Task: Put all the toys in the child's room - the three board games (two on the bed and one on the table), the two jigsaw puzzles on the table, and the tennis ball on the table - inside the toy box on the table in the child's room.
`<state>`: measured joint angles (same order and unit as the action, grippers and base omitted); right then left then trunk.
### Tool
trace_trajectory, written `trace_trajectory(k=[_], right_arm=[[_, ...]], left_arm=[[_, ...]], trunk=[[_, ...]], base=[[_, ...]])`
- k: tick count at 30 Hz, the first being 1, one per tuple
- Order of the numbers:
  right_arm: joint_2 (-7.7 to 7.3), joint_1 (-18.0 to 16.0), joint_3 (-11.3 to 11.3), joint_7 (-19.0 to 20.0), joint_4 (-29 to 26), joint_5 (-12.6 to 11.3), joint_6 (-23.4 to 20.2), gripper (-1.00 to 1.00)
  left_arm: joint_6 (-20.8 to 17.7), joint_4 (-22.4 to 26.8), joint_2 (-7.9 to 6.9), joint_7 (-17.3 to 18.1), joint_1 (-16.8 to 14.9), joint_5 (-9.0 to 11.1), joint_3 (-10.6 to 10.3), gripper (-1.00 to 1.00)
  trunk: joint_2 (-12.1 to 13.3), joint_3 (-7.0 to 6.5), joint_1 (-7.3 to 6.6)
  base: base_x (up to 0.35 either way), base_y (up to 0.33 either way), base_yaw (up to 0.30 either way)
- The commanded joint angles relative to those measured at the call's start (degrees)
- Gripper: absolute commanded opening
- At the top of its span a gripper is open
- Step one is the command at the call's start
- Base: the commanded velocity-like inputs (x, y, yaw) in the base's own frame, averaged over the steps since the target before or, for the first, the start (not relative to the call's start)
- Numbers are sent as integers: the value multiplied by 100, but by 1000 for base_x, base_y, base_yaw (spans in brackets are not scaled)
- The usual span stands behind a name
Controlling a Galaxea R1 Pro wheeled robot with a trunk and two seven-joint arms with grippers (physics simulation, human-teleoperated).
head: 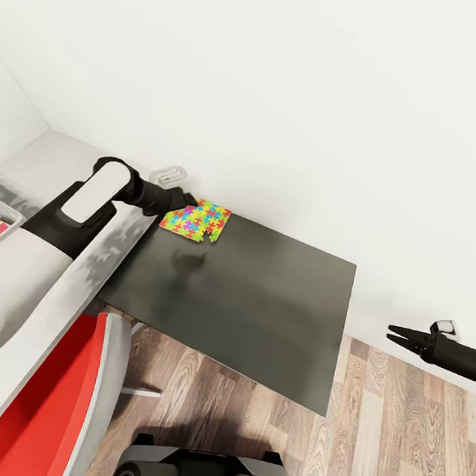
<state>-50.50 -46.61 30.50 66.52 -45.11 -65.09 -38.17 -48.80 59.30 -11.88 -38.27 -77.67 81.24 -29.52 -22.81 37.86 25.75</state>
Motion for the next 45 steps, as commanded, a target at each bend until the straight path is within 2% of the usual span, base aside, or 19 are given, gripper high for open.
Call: trace_trajectory(k=[1,9,15,23,33,45], right_arm=[[-3,-13,38,-1,-9,-57,-20,100],[9,-5,36,-10,-56,-52,111,100],[11,0,36,-19,-79,-49,220,100],[8,1,35,-23,-83,-48,268,100],[-1,2,32,-24,-81,-48,292,100],[-3,3,35,-25,-83,-51,304,100]], left_arm=[[-32,-32,-14,-41,-8,54,-19,100],[-147,-126,-29,85,-33,36,-19,100],[-196,-169,-17,300,-154,29,-19,100],[-223,-187,8,420,-255,26,-17,100],[-239,-237,108,483,-485,29,-18,100],[-244,-304,251,508,-723,32,-18,100]], trunk=[[-11,8,3],[-11,8,3],[-11,8,3],[-11,8,3],[-11,31,3],[-11,120,3]], base=[[0,0,0],[0,0,0],[0,0,0],[0,0,0],[0,0,0],[0,0,0]])
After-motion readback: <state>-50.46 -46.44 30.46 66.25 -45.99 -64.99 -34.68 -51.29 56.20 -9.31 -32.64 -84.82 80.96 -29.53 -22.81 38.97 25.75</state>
